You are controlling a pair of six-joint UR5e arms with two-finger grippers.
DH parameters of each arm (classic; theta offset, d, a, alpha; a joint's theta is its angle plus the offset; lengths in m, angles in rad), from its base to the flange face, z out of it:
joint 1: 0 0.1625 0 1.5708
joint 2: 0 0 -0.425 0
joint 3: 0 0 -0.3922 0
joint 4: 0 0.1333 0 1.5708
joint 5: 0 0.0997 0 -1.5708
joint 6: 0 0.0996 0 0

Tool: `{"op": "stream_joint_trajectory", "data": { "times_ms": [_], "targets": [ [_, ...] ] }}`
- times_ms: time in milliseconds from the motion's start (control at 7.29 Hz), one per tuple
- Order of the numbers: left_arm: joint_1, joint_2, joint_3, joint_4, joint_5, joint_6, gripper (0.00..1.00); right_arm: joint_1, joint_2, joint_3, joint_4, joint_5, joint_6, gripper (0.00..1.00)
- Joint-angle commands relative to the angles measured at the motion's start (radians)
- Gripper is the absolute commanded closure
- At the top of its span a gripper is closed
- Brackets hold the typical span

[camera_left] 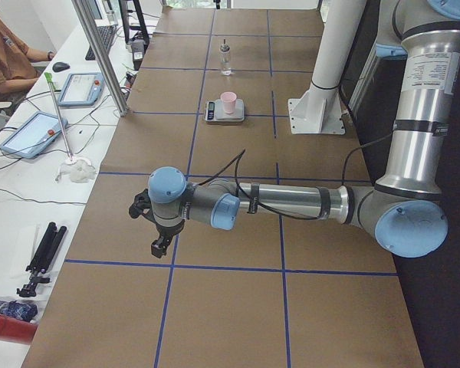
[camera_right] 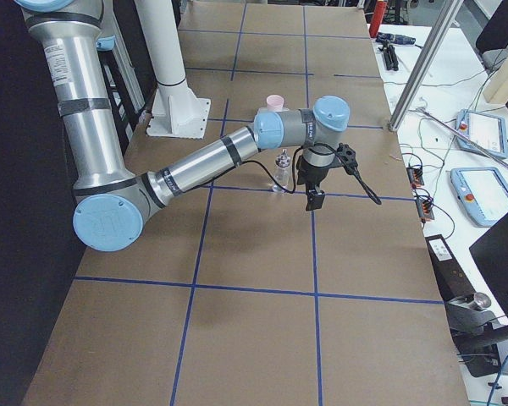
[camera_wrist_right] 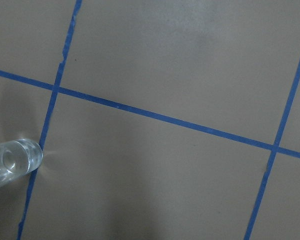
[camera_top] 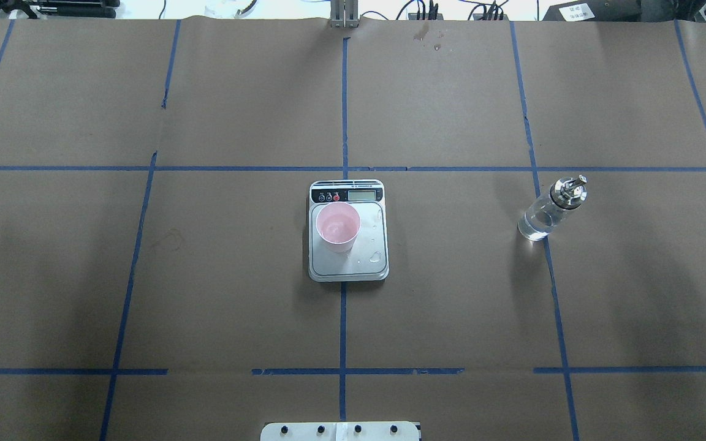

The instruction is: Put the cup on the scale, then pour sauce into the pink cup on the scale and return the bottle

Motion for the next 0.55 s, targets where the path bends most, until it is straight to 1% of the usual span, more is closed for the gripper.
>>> {"op": "stream_joint_trajectory", "data": {
  "times_ms": [0, 137, 274, 411],
  "targets": [
    [-0.028, 0.023, 0.019, 0.000, 0.019, 0.008, 0.00, -0.001, -0.033, -0.101, 0.088, -0.048, -0.002, 0.00],
    [-0.028, 0.021, 0.042, 0.003, 0.068, 0.009, 0.00, 0.005, -0.055, -0.154, 0.133, -0.044, -0.010, 0.00],
    [-0.028, 0.023, 0.042, 0.011, 0.072, 0.011, 0.00, 0.016, -0.092, -0.207, 0.230, -0.042, -0.010, 0.00],
    [-0.027, 0.023, 0.046, 0.012, 0.072, 0.009, 0.00, 0.065, -0.127, -0.296, 0.376, -0.004, -0.006, 0.00]
  ]
}}
